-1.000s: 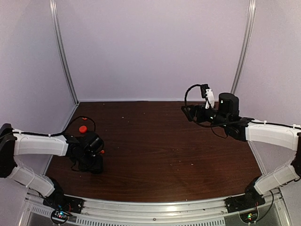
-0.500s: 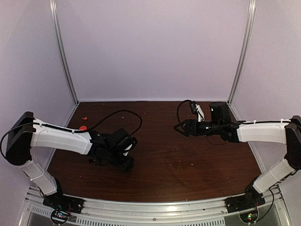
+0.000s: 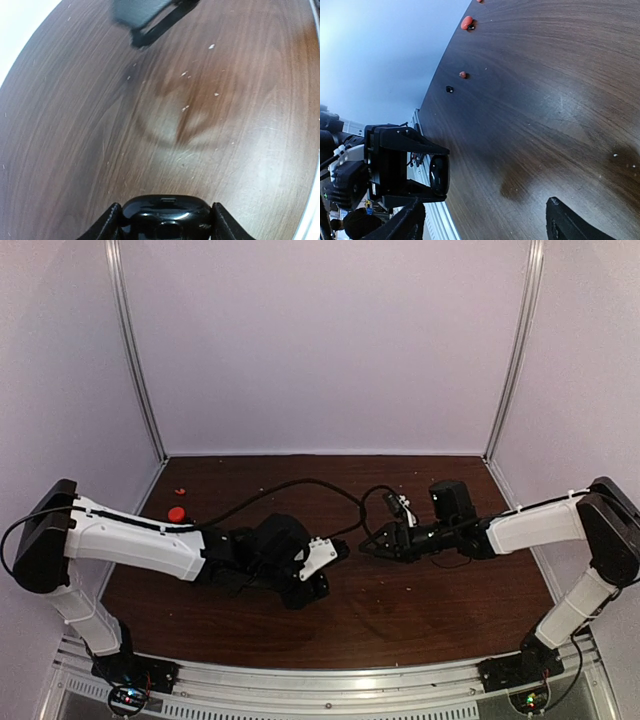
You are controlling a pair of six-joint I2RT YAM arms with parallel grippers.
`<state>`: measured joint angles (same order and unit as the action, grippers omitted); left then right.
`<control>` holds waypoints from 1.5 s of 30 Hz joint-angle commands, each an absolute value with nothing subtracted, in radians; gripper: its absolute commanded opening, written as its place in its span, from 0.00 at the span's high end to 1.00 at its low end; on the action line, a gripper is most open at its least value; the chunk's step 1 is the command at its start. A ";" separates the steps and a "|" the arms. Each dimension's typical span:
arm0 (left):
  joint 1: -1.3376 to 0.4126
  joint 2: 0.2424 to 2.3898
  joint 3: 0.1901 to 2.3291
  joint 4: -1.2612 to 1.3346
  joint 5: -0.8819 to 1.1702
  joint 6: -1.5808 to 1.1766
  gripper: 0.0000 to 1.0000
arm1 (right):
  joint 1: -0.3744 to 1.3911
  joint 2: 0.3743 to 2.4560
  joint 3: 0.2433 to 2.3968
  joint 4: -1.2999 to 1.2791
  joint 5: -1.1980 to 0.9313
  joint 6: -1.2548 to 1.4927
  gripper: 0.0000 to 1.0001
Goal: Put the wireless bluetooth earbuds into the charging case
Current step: Pass from the left arm to the right
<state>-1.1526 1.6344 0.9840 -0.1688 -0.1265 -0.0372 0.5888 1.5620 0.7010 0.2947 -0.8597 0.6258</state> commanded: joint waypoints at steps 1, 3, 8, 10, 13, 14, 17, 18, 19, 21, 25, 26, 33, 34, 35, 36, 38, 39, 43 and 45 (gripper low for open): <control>-1.173 1.617 0.998 -0.069 -0.087 0.124 0.52 | 0.612 1.580 0.693 0.368 -0.929 0.674 0.21; -1.178 1.610 0.989 -0.047 -0.075 0.152 0.53 | 0.621 1.588 0.691 0.388 -0.951 0.693 0.24; -1.188 1.607 0.983 -0.020 -0.049 0.203 0.55 | 0.655 1.613 0.702 0.399 -0.978 0.706 0.34; -1.192 1.604 0.977 -0.009 -0.034 0.221 0.55 | 0.666 1.624 0.708 0.404 -0.989 0.708 0.38; -1.195 1.600 0.970 -0.007 -0.025 0.236 0.56 | 0.684 1.633 0.714 0.408 -0.998 0.708 0.41; -1.195 1.601 0.969 -0.008 -0.022 0.241 0.56 | 0.689 1.635 0.715 0.408 -0.999 0.707 0.41; -1.194 1.603 0.970 -0.007 -0.011 0.261 0.56 | 0.707 1.645 0.726 0.404 -1.003 0.707 0.41; -1.195 1.603 0.971 -0.007 -0.008 0.264 0.56 | 0.712 1.649 0.729 0.403 -1.005 0.706 0.42; -1.195 1.605 0.972 -0.007 -0.007 0.265 0.56 | 0.719 1.652 0.733 0.400 -1.004 0.706 0.42; -1.195 1.607 0.973 0.007 0.000 0.269 0.56 | 0.729 1.661 0.742 0.395 -1.015 0.700 0.44; -1.196 1.609 0.971 0.027 0.000 0.279 0.56 | 0.753 1.679 0.763 0.390 -1.028 0.696 0.49; -1.196 1.609 0.971 0.027 0.000 0.280 0.56 | 0.757 1.681 0.767 0.392 -1.029 0.697 0.50; -1.197 1.615 0.977 0.028 0.000 0.292 0.57 | 0.780 1.700 0.790 0.392 -1.026 0.708 0.52; -1.196 1.617 0.977 0.028 0.000 0.292 0.57 | 0.787 1.704 0.791 0.393 -1.025 0.711 0.54; -1.196 1.617 0.977 0.028 0.000 0.294 0.57 | 0.792 1.706 0.793 0.396 -1.026 0.713 0.55; -1.196 1.619 0.978 0.028 0.000 0.295 0.57 | 0.798 1.710 0.794 0.395 -1.027 0.712 0.56; -1.197 1.621 0.979 0.028 0.000 0.294 0.57 | 0.805 1.715 0.795 0.399 -1.027 0.714 0.58; -1.196 1.621 0.979 0.028 0.000 0.293 0.57 | 0.806 1.716 0.795 0.401 -1.028 0.716 0.60; -1.197 1.622 0.980 0.031 -0.006 0.295 0.57 | 0.813 1.722 0.793 0.419 -1.033 0.731 0.69; -1.196 1.623 0.982 0.030 -0.010 0.296 0.57 | 0.812 1.723 0.793 0.426 -1.034 0.736 0.75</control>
